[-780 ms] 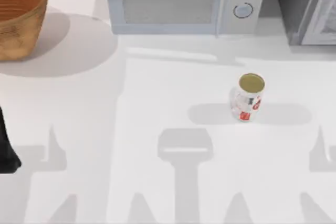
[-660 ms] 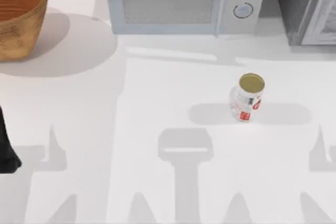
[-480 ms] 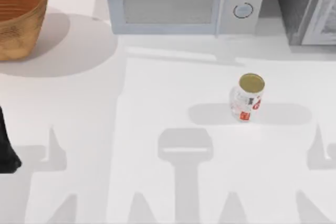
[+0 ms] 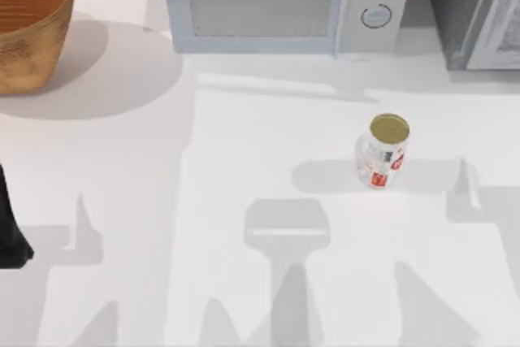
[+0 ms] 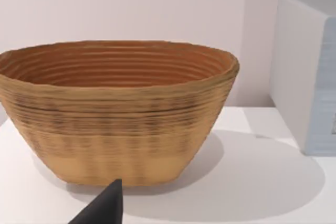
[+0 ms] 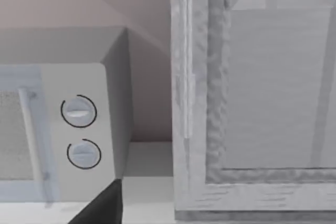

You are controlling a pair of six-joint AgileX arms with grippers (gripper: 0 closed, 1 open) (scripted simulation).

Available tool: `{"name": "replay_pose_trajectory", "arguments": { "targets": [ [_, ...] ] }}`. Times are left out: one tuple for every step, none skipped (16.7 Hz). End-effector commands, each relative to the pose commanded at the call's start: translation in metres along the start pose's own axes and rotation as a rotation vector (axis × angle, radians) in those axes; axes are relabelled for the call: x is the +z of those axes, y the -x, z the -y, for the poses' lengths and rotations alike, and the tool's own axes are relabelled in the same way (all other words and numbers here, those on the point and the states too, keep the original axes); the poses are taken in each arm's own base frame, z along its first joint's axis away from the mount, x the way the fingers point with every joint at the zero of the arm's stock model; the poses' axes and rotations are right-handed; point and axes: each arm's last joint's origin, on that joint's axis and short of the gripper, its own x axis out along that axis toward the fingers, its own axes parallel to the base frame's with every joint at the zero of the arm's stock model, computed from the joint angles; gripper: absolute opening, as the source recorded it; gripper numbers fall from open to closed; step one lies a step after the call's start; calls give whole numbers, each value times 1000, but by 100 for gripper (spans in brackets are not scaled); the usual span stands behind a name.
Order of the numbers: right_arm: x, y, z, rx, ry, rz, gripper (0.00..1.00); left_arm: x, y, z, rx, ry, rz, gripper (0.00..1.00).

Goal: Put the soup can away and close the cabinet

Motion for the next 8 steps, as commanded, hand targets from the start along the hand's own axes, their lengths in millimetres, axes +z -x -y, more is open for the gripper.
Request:
{"name": "replay_pose_trajectory", "arguments": {
  "targets": [
    [2,-9,-6,0,-3,-2,100,0,0,0,0,0,0,100],
    [2,-18,-13,0,-6,-6,100,0,0,0,0,0,0,100],
    [1,-27,-21,-1,-8,-10,100,0,0,0,0,0,0,100],
    [-2,-37,-29,-1,-10,-15,100,0,0,0,0,0,0,100],
    [-6,-46,-39,-1,-12,-21,100,0,0,0,0,0,0,100],
    [-12,-55,-49,-2,-13,-28,100,0,0,0,0,0,0,100],
    [-19,-63,-60,-2,-13,-35,100,0,0,0,0,0,0,100],
    [-28,-70,-71,-3,-13,-42,100,0,0,0,0,0,0,100]
  ]
}}
